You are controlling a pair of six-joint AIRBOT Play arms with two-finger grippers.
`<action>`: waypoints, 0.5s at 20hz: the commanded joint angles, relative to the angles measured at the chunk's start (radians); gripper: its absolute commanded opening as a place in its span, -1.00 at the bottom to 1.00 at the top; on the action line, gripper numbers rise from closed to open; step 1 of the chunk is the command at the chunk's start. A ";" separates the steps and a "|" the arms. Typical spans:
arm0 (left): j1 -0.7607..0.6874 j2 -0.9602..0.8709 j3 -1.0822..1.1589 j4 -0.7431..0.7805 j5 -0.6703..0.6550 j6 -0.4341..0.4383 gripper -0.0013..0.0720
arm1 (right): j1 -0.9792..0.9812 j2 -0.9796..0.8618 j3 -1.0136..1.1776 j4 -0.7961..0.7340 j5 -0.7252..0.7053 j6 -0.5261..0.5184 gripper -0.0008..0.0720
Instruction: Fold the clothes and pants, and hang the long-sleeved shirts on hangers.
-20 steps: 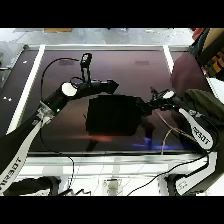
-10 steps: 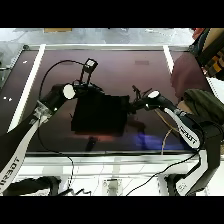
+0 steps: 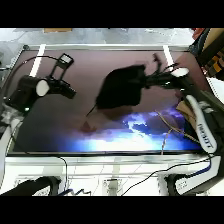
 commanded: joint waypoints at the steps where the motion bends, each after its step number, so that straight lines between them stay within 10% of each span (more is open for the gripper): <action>1: 0.044 0.080 0.001 0.035 -0.034 -0.011 -0.93 | -0.219 0.135 0.035 -0.023 0.097 0.088 -0.90; 10: 0.047 0.130 0.001 0.035 -0.050 -0.011 -0.93 | -0.860 0.489 0.034 -0.676 0.142 0.561 -0.90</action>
